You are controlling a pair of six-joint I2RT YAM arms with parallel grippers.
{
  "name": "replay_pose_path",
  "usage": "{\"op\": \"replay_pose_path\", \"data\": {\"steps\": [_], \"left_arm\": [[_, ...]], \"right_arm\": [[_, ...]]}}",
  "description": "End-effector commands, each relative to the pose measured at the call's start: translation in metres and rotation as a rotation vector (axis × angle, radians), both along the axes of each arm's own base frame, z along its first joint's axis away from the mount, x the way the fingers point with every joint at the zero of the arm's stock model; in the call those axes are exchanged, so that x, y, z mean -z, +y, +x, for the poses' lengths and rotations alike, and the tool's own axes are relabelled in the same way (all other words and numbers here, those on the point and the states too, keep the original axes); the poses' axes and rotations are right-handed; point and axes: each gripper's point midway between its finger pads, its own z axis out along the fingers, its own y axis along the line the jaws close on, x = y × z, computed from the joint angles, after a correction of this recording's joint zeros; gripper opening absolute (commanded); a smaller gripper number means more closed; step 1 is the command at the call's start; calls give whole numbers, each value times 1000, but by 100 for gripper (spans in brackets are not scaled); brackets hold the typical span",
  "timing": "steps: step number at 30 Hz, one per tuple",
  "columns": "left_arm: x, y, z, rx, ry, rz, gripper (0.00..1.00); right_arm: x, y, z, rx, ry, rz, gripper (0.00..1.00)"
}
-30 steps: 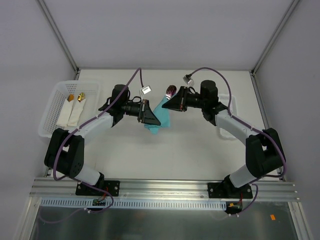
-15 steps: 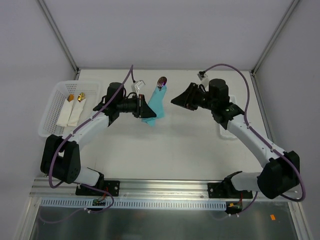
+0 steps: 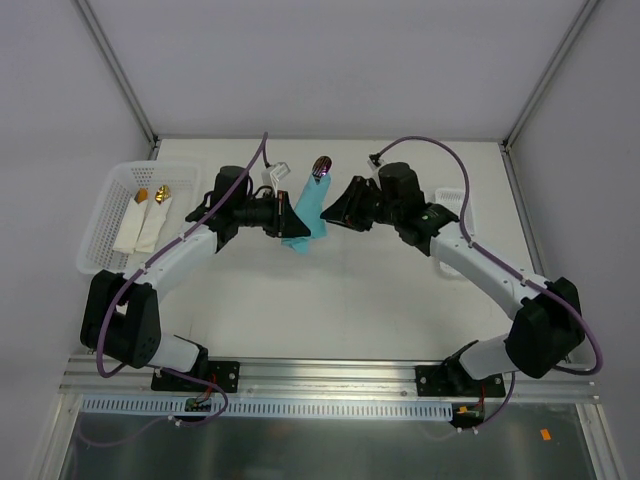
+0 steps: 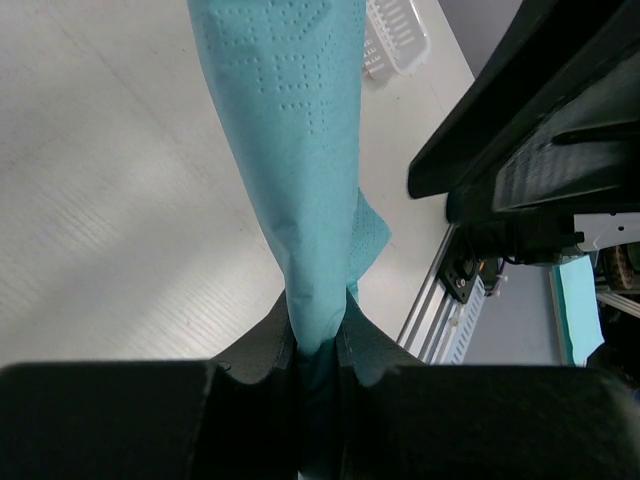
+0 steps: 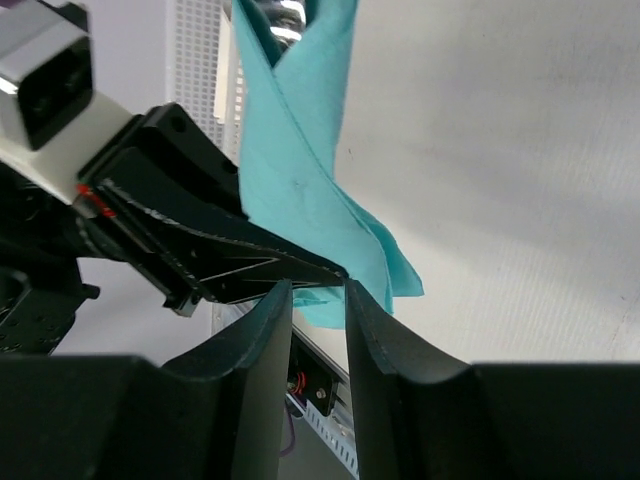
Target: Place the utensils on the paper napkin and roll it up
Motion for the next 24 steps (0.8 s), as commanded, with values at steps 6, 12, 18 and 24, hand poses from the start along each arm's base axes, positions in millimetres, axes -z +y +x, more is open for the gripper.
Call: {"op": "replay_pose_path", "data": {"steps": [6,12,18,24], "left_arm": [[-41,-3,7,14,-126,-47,0],[-43,-3,6,16,-119,-53,0],[-40,-3,4,19,-107,-53,0],[-39,-3,3,19,-99,-55,0]], "right_arm": [[-4,16,11,52,16,24,38],[2,26,15,32,39,56,39],[4,34,18,18,49,73,38],[0,45,18,-18,56,142,39]]}}
